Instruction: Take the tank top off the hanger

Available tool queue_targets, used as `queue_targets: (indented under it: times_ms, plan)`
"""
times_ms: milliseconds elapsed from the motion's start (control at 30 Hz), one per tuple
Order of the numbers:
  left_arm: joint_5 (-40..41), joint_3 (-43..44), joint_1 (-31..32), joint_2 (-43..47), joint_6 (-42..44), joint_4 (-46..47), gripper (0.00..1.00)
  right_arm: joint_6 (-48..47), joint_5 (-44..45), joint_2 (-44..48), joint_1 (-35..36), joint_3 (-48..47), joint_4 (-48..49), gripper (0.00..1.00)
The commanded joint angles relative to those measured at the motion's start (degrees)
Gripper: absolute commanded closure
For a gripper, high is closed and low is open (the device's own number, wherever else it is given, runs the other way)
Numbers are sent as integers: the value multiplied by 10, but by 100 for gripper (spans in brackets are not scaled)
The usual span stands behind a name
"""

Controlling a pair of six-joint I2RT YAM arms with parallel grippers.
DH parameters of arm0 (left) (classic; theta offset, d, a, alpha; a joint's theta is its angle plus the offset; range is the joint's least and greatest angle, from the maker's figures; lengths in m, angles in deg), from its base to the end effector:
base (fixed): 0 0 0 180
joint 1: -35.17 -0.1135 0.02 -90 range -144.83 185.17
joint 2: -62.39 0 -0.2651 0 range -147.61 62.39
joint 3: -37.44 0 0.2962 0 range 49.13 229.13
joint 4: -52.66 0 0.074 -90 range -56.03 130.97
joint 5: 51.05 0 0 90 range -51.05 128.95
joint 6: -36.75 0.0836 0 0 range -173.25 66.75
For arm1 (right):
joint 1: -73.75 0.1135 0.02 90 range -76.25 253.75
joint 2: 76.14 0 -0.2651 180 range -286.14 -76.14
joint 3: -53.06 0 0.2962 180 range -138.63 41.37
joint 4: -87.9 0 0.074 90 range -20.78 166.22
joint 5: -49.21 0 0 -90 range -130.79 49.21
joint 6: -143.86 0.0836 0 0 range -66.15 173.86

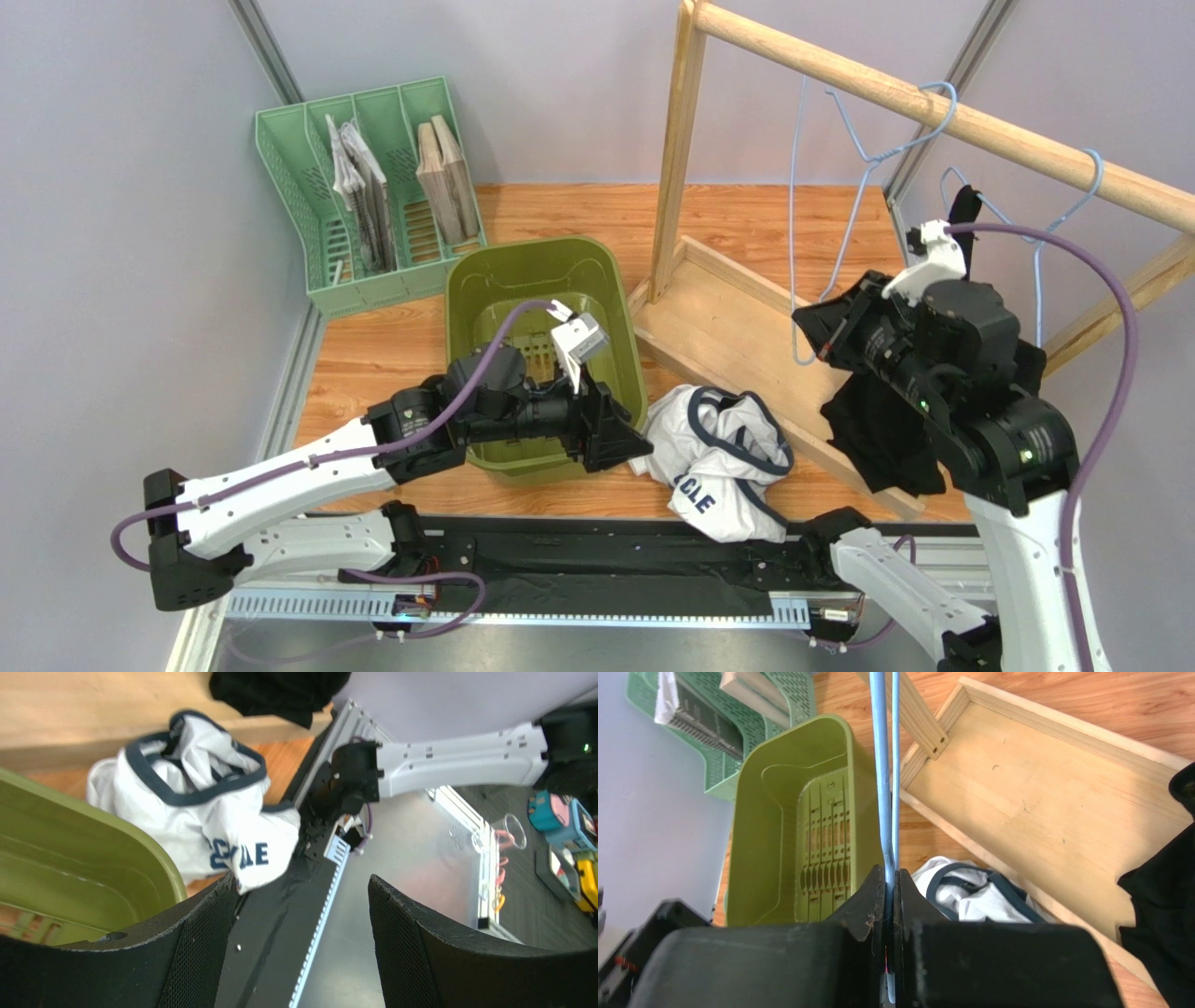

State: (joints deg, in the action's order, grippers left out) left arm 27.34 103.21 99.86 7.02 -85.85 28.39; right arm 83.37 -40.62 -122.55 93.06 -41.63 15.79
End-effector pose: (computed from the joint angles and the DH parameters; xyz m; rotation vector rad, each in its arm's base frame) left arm 0.1182 -0.2893 0.3477 0.7176 1.9093 -1.3318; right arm 0.1685 0.0588 0.4629 0.1823 2.0202 0.5434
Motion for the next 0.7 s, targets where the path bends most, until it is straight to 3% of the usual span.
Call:
queue_targets:
  times_ms: [0,300,533,633,667]
  plan:
    - [2,-19,32,27,-6,39,26,-17,35,-22,-1,-27,72,100]
    - [58,5,107,-19,23,40,26,2,7,-54,-1,15,105,100]
    - [213,47,178,-64,59,-23,26,5,-15,-33,-1,71,116,100]
    - [254,66,186,-84,67,-47,25,0,-28,-25,-2,83,114,85]
    - [265,71,188,-97,68,-53,25,-5,-33,-23,-1,83,106,67]
